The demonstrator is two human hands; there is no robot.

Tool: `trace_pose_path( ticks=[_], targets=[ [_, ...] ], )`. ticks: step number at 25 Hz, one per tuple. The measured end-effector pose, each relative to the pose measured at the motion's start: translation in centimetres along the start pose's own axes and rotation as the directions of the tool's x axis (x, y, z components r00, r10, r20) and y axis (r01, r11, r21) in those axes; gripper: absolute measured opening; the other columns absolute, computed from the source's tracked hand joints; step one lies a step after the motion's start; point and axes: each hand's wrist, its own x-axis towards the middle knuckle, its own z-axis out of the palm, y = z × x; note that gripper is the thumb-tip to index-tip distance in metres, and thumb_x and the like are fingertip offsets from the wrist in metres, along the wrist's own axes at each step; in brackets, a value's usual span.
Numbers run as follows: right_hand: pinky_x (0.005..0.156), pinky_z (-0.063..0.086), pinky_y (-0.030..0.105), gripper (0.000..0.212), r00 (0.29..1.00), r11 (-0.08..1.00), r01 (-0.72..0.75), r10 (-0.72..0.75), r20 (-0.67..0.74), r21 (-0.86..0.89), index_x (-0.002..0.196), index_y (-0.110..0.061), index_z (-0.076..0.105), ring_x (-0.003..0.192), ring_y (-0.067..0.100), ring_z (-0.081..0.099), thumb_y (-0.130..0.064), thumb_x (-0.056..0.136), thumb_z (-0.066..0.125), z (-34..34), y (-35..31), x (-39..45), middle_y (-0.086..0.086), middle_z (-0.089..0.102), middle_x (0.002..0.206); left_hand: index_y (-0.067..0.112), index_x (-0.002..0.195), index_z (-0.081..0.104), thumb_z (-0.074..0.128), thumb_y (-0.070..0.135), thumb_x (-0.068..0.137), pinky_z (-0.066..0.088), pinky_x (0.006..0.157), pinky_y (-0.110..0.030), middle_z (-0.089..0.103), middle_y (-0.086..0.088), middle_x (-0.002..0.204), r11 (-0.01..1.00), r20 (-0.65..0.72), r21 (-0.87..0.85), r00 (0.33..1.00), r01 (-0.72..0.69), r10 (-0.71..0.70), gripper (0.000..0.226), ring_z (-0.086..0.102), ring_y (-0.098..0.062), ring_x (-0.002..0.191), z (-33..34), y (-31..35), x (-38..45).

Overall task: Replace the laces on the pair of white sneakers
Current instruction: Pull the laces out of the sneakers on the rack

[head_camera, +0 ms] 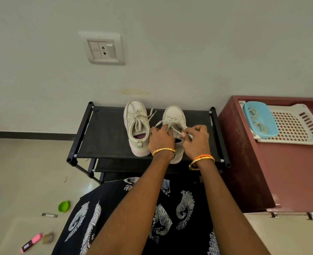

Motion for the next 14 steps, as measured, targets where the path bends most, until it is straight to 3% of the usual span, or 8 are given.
trace_pose_path(
  ticks=[3, 5, 8, 9, 10, 12, 14],
  targets=[
    [0.082, 0.033, 0.021, 0.014, 0.997, 0.995, -0.064, 0.066, -0.026, 0.075, 0.086, -0.010, 0.070, 0.098, 0.015, 0.040, -0.010, 0.091, 0.057, -1.2, 0.6, -0.6, 0.003, 0.039, 0.105, 0.025, 0.125, 0.055, 0.041, 0.029, 0.097, 0.046, 0.075, -0.036, 0.047, -0.012, 0.119, 1.000, -0.006, 0.004, 1.000, -0.006, 0.006, 0.032, 0.056, -0.029, 0.102, 0.1, -0.1, 0.0],
    [0.072, 0.041, 0.026, 0.019, 0.985, 0.968, -0.166, 0.171, -0.010, 0.189, 0.077, -0.016, 0.067, 0.080, 0.016, 0.052, -0.013, 0.092, 0.055, -1.7, 0.8, 0.2, 0.006, 0.052, 0.091, 0.025, 0.126, 0.055, 0.041, 0.029, 0.097, 0.047, 0.077, -0.037, 0.048, -0.011, 0.119, 1.000, -0.006, 0.001, 1.000, -0.011, 0.011, 0.032, 0.056, -0.028, 0.102, 0.0, -0.1, 0.0],
    [0.071, 0.055, 0.035, 0.016, 0.939, 0.803, -0.303, 0.342, 0.019, 0.513, 0.080, -0.011, 0.061, 0.056, 0.013, 0.058, -0.009, 0.093, 0.052, -2.9, 0.2, 1.9, 0.006, 0.059, 0.070, 0.025, 0.126, 0.055, 0.041, 0.030, 0.098, 0.048, 0.077, -0.036, 0.048, -0.011, 0.119, 1.000, -0.010, 0.005, 1.000, -0.017, 0.017, 0.032, 0.057, -0.027, 0.100, -0.1, -0.1, -0.1],
    [0.075, 0.057, 0.036, 0.006, 0.928, 0.747, -0.294, 0.372, -0.009, 0.596, 0.089, -0.008, 0.059, 0.058, 0.011, 0.061, -0.008, 0.093, 0.054, -3.4, 0.0, 2.6, 0.009, 0.062, 0.077, 0.025, 0.126, 0.055, 0.041, 0.031, 0.098, 0.048, 0.077, -0.036, 0.049, -0.011, 0.119, 1.000, -0.013, 0.007, 1.000, -0.019, 0.019, 0.032, 0.057, -0.027, 0.100, -0.1, -0.1, -0.1],
    [0.080, 0.056, 0.036, 0.010, 0.924, 0.727, -0.271, 0.381, -0.042, 0.631, 0.101, -0.007, 0.055, 0.068, 0.012, 0.064, -0.010, 0.091, 0.058, -4.0, -0.4, 3.3, 0.013, 0.064, 0.092, 0.025, 0.126, 0.055, 0.040, 0.031, 0.098, 0.048, 0.078, -0.036, 0.049, -0.011, 0.119, 1.000, -0.013, 0.008, 1.000, -0.016, 0.016, 0.032, 0.056, -0.027, 0.100, -0.1, -0.1, -0.1],
    [0.089, 0.053, 0.035, 0.045, 0.943, 0.774, -0.238, 0.329, -0.052, 0.586, 0.128, -0.012, 0.042, 0.098, 0.018, 0.063, -0.012, 0.088, 0.063, -4.9, -0.8, 4.5, 0.014, 0.054, 0.124, 0.025, 0.126, 0.055, 0.040, 0.032, 0.098, 0.048, 0.077, -0.036, 0.049, -0.010, 0.119, 1.000, -0.011, 0.013, 1.000, -0.010, 0.010, 0.032, 0.056, -0.026, 0.101, -0.2, 0.0, -0.1],
    [0.089, 0.049, 0.028, 0.066, 0.971, 0.850, -0.188, 0.238, -0.040, 0.492, 0.141, -0.018, 0.029, 0.119, 0.021, 0.053, -0.007, 0.086, 0.064, -4.9, -1.3, 4.9, 0.010, 0.037, 0.144, 0.025, 0.125, 0.055, 0.040, 0.032, 0.098, 0.047, 0.075, -0.035, 0.049, -0.010, 0.119, 1.000, -0.013, 0.020, 1.000, -0.009, 0.010, 0.032, 0.057, -0.026, 0.100, -0.2, 0.0, -0.2]
  ],
)
